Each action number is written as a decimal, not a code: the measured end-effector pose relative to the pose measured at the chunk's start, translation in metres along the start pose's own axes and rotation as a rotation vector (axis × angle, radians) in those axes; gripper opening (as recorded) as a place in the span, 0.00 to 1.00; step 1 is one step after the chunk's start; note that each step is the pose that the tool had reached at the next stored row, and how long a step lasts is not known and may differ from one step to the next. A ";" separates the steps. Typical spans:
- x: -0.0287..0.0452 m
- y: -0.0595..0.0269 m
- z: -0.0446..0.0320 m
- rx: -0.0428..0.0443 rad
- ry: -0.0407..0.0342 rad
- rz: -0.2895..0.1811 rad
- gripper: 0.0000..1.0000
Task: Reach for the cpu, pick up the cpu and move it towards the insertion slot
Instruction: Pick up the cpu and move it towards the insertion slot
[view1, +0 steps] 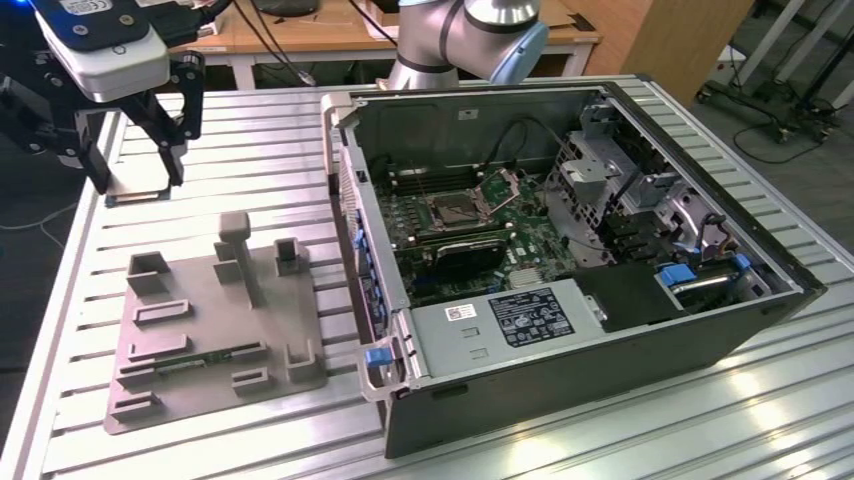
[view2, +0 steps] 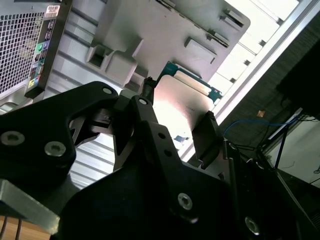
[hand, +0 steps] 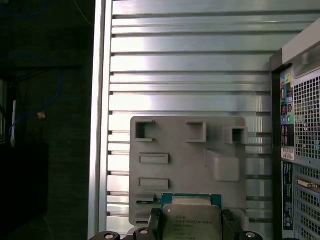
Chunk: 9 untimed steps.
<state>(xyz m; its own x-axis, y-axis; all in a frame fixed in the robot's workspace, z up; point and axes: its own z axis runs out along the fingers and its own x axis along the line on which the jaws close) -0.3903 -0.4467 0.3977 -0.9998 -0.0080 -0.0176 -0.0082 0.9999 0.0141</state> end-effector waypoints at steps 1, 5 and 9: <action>-0.0003 0.0000 -0.0001 0.0000 0.0000 0.002 0.55; -0.0018 0.0000 -0.0001 0.0003 -0.0003 0.017 0.55; -0.0026 0.0000 0.0000 0.0005 -0.0004 0.028 0.55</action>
<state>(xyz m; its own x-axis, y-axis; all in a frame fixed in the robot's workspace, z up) -0.3878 -0.4466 0.3978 -0.9997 0.0198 -0.0175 0.0195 0.9997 0.0141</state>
